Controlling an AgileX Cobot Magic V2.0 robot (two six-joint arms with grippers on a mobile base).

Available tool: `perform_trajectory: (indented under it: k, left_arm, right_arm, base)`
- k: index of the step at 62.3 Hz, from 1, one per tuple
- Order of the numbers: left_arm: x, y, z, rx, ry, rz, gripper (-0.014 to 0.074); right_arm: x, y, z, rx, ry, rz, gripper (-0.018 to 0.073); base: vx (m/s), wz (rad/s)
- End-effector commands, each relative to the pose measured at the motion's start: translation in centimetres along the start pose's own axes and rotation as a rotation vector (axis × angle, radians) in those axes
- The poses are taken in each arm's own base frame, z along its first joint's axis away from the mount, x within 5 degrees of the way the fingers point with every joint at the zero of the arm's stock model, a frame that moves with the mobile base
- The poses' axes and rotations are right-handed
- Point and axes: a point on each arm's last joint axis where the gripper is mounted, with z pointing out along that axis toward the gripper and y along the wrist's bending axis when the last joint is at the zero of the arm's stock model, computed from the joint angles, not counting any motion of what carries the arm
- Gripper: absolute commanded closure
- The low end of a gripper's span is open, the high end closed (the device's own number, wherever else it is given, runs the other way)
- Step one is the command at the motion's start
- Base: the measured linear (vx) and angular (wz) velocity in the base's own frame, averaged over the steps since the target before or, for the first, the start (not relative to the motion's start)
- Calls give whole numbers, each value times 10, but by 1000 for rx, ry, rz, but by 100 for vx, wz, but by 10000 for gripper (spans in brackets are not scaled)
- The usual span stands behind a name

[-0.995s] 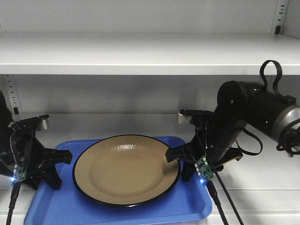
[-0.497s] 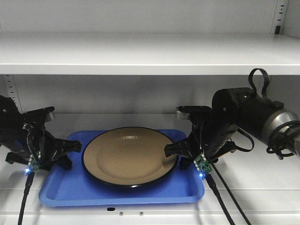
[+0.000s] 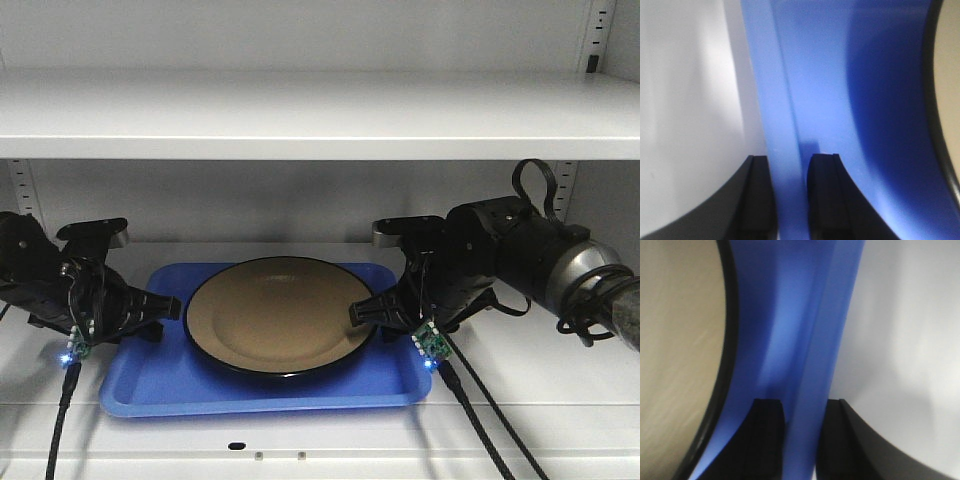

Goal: Place disk in tray to left cabinet
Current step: 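Push the tray onto the shelf and lower it with both grippers, then open both grippers and withdraw them from the tray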

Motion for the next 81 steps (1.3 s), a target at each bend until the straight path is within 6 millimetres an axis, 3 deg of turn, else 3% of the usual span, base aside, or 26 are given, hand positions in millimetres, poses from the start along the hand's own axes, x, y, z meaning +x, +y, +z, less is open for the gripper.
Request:
perform_trajectory:
  k: [1,14,36,42,47,58,62,69,81]
  left_arm:
    - [-22,-3,-34,-21,-185,37,234]
    - [-24,-4,-41,-20,-211,23,123]
    - [-20,-13,-80,-1,-203,35,142]
    - [-15,-15,-86,9,-157,37,194]
    - [-9,-16,-89,17,-101,35,290]
    - [3,-18,-90,32,31,31,605]
    - [8,-20,-91,47,62,57,605]
    - [22,-25,-96,97,68,77,604]
    - [71,-25,-107,97,14,40,603]
  right_arm:
    - [-17,-10,-34,68,-145,-71,249]
    - [-18,-11,-42,80,-155,-78,102]
    - [-12,-13,-73,89,-108,-67,105]
    - [-7,-14,-78,94,-60,-63,147]
    - [-3,-14,-84,97,-23,-58,221]
    - [8,-14,-97,103,74,-44,484]
    - [12,-15,-101,106,104,-39,575]
    - [23,-14,-112,91,120,-18,571]
    - [57,-12,-135,43,54,32,568]
  base:
    - [0,0]
    - [0,0]
    - [0,0]
    - [0,0]
    - [0,0]
    - [0,0]
    - [0,0]
    - [0,0]
    - [0,0]
